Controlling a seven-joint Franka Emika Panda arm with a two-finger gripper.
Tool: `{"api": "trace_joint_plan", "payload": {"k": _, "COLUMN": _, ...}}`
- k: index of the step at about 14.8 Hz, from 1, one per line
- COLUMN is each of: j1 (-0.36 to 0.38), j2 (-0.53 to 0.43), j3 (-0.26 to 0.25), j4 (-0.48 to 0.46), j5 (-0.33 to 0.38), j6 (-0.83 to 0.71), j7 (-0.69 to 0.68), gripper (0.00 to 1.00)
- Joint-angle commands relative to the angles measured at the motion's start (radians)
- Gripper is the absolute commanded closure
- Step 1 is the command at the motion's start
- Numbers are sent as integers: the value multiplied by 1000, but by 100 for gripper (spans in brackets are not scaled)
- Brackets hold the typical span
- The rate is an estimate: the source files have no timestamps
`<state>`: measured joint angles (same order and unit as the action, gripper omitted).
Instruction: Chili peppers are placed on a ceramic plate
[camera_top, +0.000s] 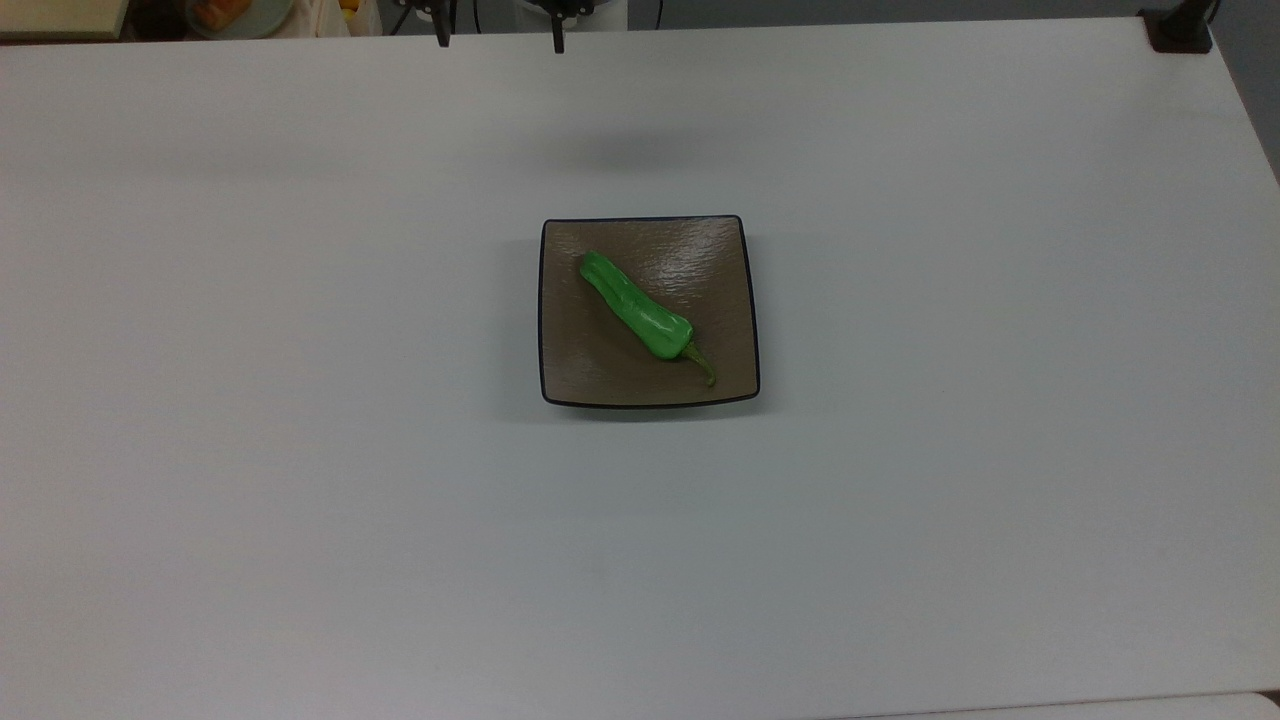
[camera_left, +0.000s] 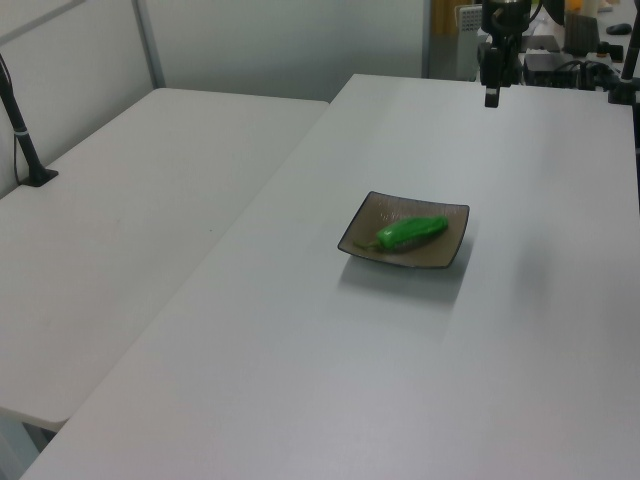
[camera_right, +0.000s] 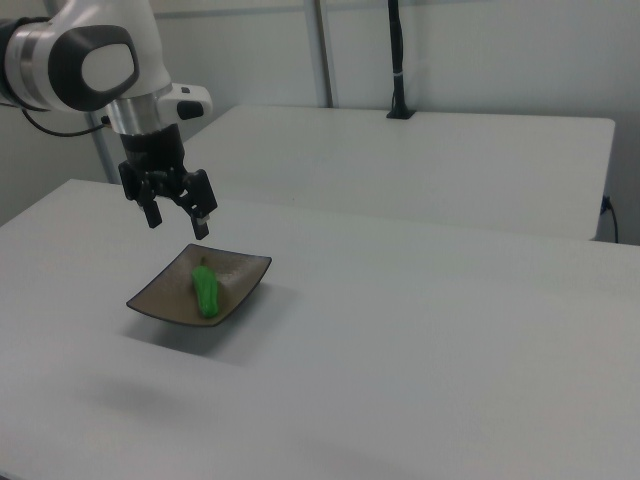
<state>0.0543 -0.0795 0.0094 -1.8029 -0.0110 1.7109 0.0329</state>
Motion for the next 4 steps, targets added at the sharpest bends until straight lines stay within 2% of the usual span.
{"api": "trace_joint_plan", "payload": {"k": 1, "j1": -4, "j2": -5, "j3": 9, "j4": -9, "j5": -17, "j6": -13, "j7": 2, "gripper": 0}}
{"api": "trace_joint_plan", "payload": {"k": 4, "j1": -4, "j2": -6, "j3": 9, "j4": -13, "j5": -14, "j6": -7, "j7": 7, "gripper": 0}}
